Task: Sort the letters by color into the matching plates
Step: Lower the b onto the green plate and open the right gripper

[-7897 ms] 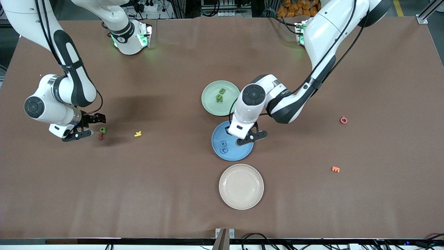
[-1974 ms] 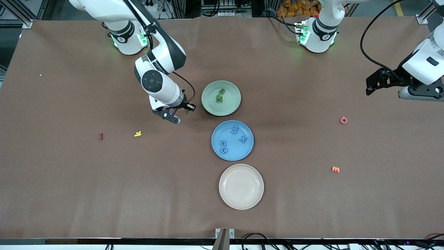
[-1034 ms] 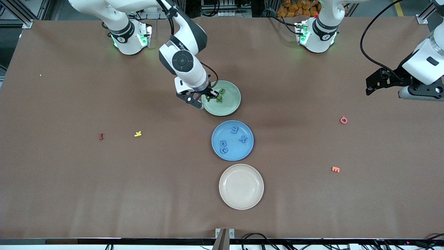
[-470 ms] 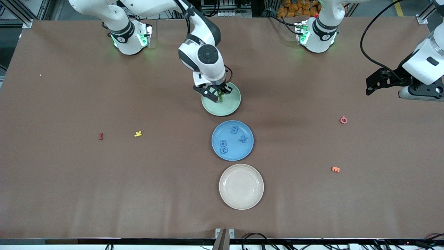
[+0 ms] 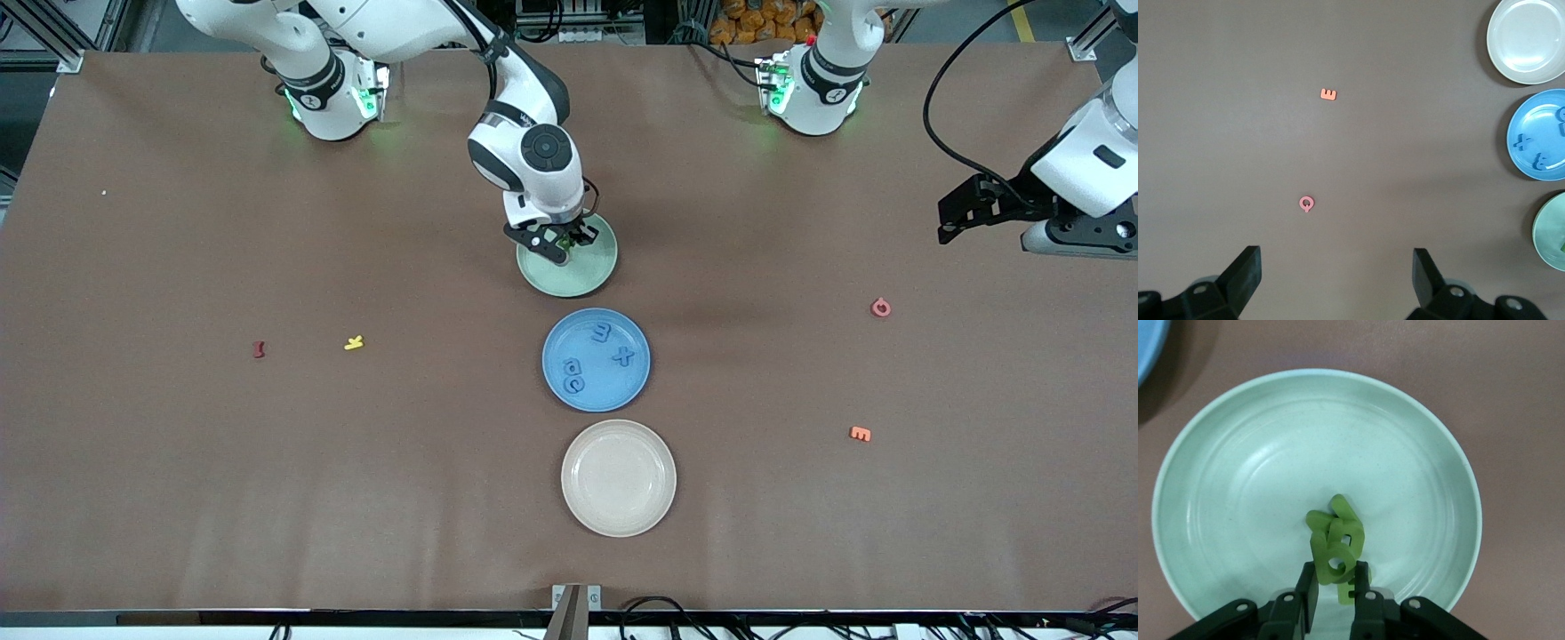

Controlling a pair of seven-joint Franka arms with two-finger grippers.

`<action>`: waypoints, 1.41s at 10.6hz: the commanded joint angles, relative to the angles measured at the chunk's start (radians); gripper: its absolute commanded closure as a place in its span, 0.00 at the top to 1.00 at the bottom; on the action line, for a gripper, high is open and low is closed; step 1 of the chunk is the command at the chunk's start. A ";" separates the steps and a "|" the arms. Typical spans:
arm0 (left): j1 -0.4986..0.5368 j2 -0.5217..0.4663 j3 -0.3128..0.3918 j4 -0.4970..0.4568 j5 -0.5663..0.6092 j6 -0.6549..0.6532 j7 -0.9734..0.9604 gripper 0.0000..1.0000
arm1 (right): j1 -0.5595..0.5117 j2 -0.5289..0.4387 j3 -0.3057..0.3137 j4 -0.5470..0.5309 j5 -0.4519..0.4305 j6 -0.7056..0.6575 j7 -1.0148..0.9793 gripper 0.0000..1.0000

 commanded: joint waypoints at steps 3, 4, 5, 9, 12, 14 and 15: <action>0.003 0.008 0.002 0.019 -0.025 -0.011 0.023 1.00 | 0.004 0.025 -0.002 0.023 -0.030 -0.009 0.030 0.28; 0.004 0.008 0.002 0.019 -0.025 -0.011 0.023 1.00 | 0.001 0.025 -0.002 0.024 -0.030 -0.010 0.055 0.56; 0.004 0.008 0.002 0.019 -0.025 -0.008 0.023 1.00 | -0.001 0.023 -0.002 0.025 -0.030 -0.010 0.082 0.77; 0.003 0.007 0.002 0.019 -0.025 -0.007 0.023 1.00 | -0.007 0.002 -0.002 0.030 -0.030 -0.018 0.085 0.87; 0.004 0.008 0.002 0.019 -0.025 -0.007 0.023 1.00 | -0.037 -0.062 0.000 0.095 -0.022 -0.191 0.078 0.87; 0.004 0.008 0.002 0.019 -0.025 -0.007 0.023 1.00 | -0.068 -0.136 0.004 0.112 -0.017 -0.285 0.072 0.90; 0.003 0.008 0.002 0.019 -0.025 -0.007 0.023 1.00 | -0.080 -0.180 0.003 0.114 -0.016 -0.328 0.067 0.92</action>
